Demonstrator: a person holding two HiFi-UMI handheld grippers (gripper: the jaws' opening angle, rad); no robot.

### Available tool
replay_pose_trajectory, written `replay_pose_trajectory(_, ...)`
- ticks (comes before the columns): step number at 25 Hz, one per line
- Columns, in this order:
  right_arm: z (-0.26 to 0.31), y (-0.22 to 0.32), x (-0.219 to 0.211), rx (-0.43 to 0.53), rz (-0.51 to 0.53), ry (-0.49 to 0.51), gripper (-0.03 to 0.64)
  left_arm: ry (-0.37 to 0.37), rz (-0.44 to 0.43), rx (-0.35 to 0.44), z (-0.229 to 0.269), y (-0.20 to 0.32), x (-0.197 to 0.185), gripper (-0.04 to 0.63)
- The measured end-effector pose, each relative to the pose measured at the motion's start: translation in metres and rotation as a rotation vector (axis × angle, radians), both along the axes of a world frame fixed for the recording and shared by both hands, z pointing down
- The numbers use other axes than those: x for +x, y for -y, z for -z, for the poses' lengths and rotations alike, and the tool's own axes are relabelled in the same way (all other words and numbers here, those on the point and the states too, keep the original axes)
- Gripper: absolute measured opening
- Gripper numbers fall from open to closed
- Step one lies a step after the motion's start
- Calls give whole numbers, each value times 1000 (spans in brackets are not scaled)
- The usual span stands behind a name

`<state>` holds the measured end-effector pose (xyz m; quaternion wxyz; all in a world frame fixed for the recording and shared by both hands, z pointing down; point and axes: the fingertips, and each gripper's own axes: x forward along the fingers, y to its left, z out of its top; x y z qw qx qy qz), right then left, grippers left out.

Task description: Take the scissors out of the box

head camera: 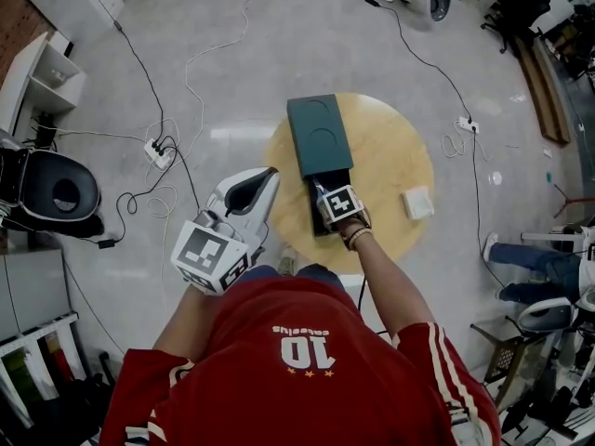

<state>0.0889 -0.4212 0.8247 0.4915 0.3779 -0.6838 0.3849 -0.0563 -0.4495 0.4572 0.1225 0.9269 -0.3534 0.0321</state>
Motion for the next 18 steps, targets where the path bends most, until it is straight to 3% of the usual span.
replay_pose_trajectory(10, 16, -15, 14, 13, -38, -10, 84, -13, -8, 21, 8, -12, 4, 3)
replay_pose_trajectory(18, 32, -30, 29, 89, -61, 21, 84, -12, -13, 37, 17, -36, 10, 3)
